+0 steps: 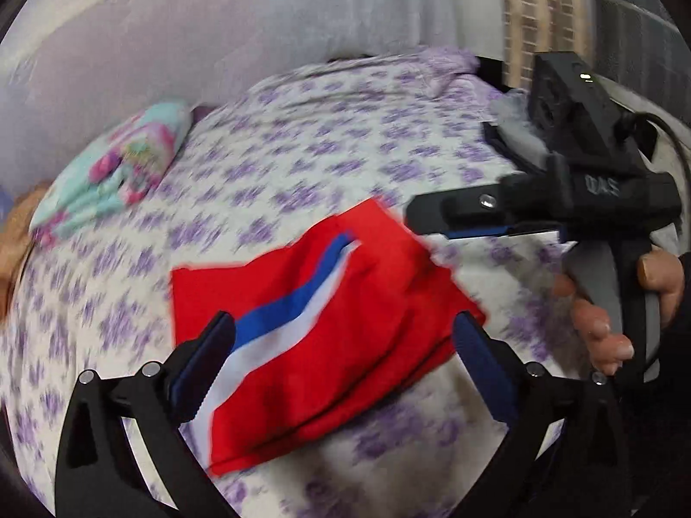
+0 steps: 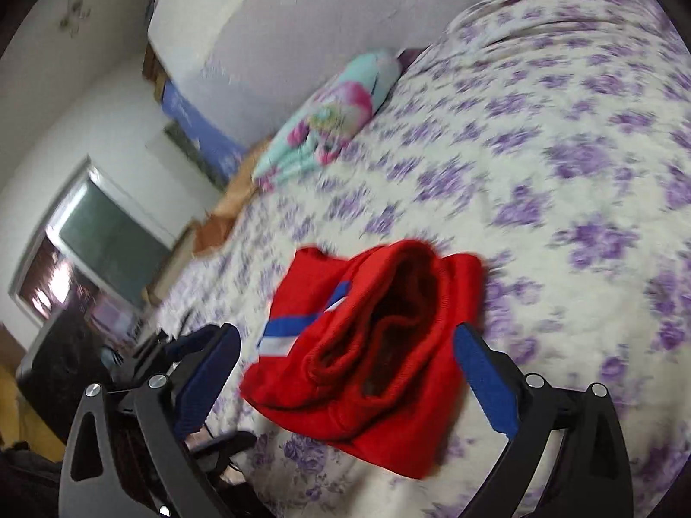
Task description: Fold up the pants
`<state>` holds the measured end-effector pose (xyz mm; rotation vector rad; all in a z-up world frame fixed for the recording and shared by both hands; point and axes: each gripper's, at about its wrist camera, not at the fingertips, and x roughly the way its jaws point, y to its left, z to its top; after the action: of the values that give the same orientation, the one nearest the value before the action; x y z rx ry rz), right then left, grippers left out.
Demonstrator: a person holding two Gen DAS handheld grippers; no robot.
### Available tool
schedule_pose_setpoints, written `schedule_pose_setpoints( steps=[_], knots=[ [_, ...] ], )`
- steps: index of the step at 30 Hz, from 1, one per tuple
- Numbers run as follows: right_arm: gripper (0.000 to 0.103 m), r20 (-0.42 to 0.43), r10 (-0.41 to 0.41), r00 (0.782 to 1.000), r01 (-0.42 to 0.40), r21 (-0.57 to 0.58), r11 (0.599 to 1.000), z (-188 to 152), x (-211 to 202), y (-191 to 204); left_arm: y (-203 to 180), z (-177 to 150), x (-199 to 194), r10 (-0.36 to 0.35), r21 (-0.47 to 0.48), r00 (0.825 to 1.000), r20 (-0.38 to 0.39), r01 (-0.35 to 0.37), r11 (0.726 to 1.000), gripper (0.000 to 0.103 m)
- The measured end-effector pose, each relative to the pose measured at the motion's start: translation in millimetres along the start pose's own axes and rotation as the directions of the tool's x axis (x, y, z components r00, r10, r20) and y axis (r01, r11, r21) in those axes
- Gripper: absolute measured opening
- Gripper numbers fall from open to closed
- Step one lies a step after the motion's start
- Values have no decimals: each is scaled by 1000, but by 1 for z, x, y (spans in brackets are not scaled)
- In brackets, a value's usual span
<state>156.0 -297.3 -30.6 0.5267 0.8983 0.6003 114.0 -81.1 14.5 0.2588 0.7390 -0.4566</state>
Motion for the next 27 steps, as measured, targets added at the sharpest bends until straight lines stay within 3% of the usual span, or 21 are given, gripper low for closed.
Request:
schedule_pose_setpoints(
  steps=[1,2,3,4,6,9,12,13,14,15,16,18,20,22,24,27],
  knots=[
    [97,-14,-19,1000,19,-28,999,-1,6,7,8,-6,2,1,-29,1000,-17,-1,1000,98],
    [82,-37,-47,998,45,-69,997,-3,15,14,22,-13,10,-6,-87,999,-54,1,996,98],
    [41,-94,-90,992,78,-127,989,-8,31,21,32,-18,18,-16,-126,997,-80,6,992,98],
    [27,-140,-112,984,92,-139,986,-11,41,19,41,-24,24,-33,-165,994,-103,16,986,98],
    [24,-146,-75,986,62,-89,994,-13,44,10,57,-36,39,-70,-234,987,-144,35,972,98],
    [22,-59,-20,998,14,-95,995,-12,15,18,65,-40,35,-156,-288,982,-110,119,950,98],
    [25,-22,-69,997,66,-134,989,-11,-7,27,60,-39,30,-177,-247,980,-88,150,957,98],
    [29,-74,-117,990,109,-109,988,-15,1,15,59,-41,37,-175,-239,977,-119,143,960,98],
    [41,-137,-148,979,138,-82,987,-19,13,2,58,-44,44,-169,-236,974,-147,132,963,98],
    [41,-189,-138,972,135,-26,990,-25,26,-14,59,-48,54,-166,-237,968,-187,120,964,99],
    [41,-162,-103,981,105,3,994,-27,20,-19,61,-51,56,-173,-242,966,-190,125,962,99],
    [46,-126,-157,979,155,-25,988,-23,5,-6,63,-50,45,-187,-248,969,-159,144,958,99],
    [50,-20,-217,976,215,-81,973,-15,-18,11,67,-50,29,-206,-256,971,-124,169,952,98],
    [55,123,-257,958,274,-141,951,-6,-47,35,67,-50,11,-238,-240,969,-72,214,947,98],
    [63,183,-200,963,230,-164,959,2,-63,48,60,-52,0,-292,-198,956,-38,279,940,98],
    [63,75,-33,997,45,-153,987,10,-31,58,52,-53,22,-349,-216,933,-83,326,921,98]
  ],
)
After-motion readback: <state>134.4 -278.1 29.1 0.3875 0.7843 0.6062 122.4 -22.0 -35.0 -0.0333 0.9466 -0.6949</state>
